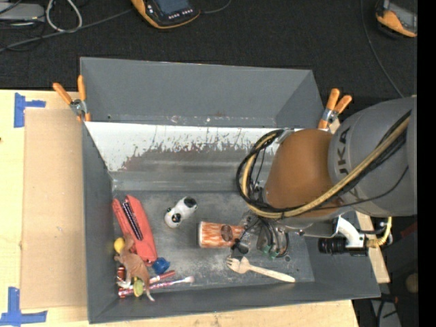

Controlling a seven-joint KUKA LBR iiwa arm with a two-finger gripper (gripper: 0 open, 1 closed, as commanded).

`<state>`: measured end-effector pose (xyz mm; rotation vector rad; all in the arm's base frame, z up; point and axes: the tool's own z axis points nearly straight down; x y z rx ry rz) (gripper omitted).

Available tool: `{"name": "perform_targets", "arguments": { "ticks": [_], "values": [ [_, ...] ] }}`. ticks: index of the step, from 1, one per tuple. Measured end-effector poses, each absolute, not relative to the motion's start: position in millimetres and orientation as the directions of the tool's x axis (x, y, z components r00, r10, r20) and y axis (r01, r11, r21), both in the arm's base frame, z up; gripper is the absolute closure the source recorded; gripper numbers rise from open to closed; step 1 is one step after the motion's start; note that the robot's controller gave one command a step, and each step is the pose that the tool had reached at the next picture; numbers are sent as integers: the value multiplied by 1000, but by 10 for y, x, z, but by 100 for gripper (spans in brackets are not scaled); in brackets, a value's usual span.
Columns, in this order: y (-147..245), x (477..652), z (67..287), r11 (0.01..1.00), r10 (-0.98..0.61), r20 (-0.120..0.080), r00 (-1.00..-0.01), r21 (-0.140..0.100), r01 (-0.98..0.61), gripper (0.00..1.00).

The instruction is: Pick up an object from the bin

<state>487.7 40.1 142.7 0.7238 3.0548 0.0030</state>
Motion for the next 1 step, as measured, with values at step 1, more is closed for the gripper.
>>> {"name": "perform_targets", "arguments": {
  "ticks": [1],
  "values": [
    [362, 4963, 2184, 894, 448, 4, -894, -1, 448, 100]
  ]
}}
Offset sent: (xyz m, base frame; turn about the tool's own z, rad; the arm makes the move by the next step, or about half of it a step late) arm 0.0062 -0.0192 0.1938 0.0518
